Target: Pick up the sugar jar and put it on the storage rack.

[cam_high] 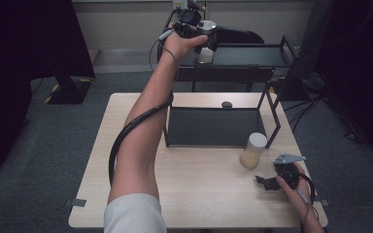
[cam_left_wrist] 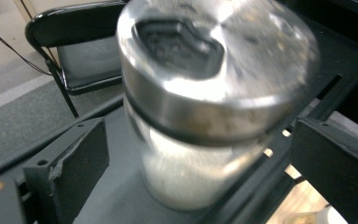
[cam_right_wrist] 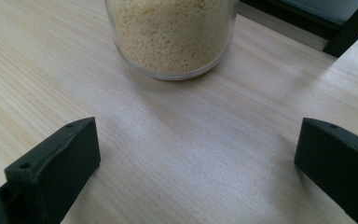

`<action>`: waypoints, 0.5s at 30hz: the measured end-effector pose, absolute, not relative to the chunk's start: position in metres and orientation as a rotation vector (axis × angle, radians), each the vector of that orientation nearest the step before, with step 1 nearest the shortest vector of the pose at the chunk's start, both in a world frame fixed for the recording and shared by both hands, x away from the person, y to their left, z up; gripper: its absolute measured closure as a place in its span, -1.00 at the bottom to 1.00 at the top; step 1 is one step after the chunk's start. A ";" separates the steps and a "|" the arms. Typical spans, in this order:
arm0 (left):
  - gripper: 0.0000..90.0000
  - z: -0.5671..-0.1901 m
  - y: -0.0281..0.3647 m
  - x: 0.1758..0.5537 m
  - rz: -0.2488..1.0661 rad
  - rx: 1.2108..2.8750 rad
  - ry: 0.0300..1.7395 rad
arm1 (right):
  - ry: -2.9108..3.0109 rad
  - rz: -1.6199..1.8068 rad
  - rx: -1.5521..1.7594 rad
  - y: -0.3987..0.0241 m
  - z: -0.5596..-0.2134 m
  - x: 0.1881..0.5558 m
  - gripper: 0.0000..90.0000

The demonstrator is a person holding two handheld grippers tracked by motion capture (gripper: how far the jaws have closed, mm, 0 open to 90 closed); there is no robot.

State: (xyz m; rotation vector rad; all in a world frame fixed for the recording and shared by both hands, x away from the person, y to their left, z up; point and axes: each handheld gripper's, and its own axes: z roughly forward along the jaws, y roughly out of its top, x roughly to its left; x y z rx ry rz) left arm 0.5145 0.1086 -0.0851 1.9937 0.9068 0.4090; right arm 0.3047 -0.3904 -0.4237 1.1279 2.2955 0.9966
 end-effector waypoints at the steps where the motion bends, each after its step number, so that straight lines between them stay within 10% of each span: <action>1: -0.95 -0.086 0.110 0.512 0.409 1.988 0.903 | 2.296 0.997 1.128 -0.390 -0.424 0.305 -1.00; 15: -0.96 -0.105 0.123 0.481 0.390 1.965 0.865 | 2.296 0.997 1.128 -0.390 -0.424 0.305 -1.00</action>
